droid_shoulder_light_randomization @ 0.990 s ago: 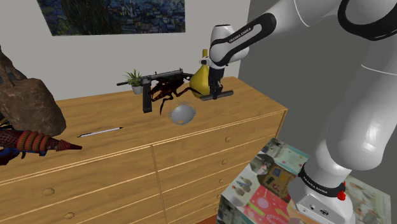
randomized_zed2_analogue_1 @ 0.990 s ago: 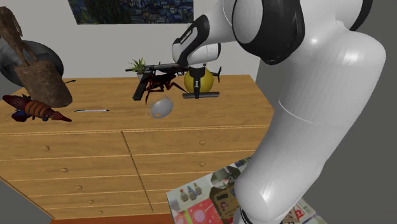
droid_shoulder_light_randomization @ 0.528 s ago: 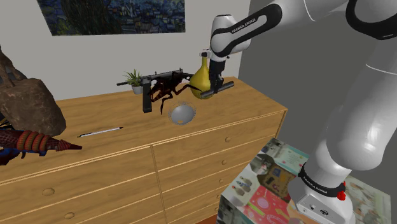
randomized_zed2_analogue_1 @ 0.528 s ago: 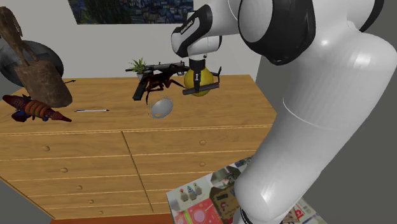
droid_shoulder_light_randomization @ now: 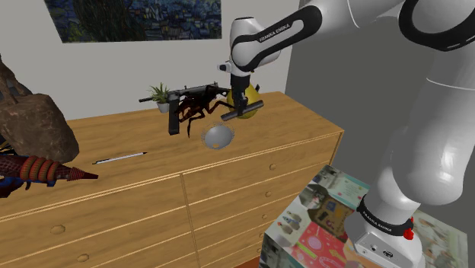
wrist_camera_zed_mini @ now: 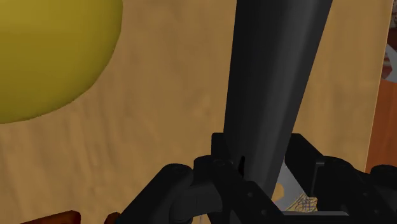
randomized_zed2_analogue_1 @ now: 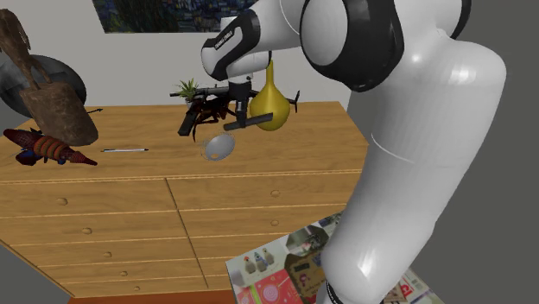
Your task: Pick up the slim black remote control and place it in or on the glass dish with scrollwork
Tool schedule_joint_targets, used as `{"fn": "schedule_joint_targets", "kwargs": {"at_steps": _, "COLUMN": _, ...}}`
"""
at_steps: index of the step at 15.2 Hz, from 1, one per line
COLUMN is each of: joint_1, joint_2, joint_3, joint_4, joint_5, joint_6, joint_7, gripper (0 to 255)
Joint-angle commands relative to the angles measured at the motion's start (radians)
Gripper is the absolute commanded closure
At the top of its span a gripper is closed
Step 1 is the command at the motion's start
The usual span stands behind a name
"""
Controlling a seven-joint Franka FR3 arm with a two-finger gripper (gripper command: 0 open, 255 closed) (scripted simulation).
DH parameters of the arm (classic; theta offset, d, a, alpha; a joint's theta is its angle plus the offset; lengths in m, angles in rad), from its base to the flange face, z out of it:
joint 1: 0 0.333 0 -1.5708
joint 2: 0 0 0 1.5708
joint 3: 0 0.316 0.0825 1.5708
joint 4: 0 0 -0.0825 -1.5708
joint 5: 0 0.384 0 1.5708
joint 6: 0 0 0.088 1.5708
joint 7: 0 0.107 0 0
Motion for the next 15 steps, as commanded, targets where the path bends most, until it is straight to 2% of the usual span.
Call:
{"fn": "schedule_joint_targets", "kwargs": {"at_steps": 1, "joint_1": 0.021, "joint_2": 0.031, "joint_3": 0.019, "joint_4": 0.035, "joint_5": 0.001, "joint_6": -0.004, "joint_7": 0.041, "gripper": 255}}
{"fn": "schedule_joint_targets", "kwargs": {"at_steps": 7, "joint_1": 0.09, "joint_2": 0.151, "joint_3": 0.071, "joint_4": 0.187, "joint_5": -0.004, "joint_6": -0.041, "joint_7": 0.165, "gripper": 255}}
{"fn": "schedule_joint_targets", "kwargs": {"at_steps": 15, "joint_1": 0.09, "joint_2": 0.189, "joint_3": 0.071, "joint_4": 0.129, "joint_5": -0.002, "joint_6": 0.056, "joint_7": 0.167, "gripper": 255}}
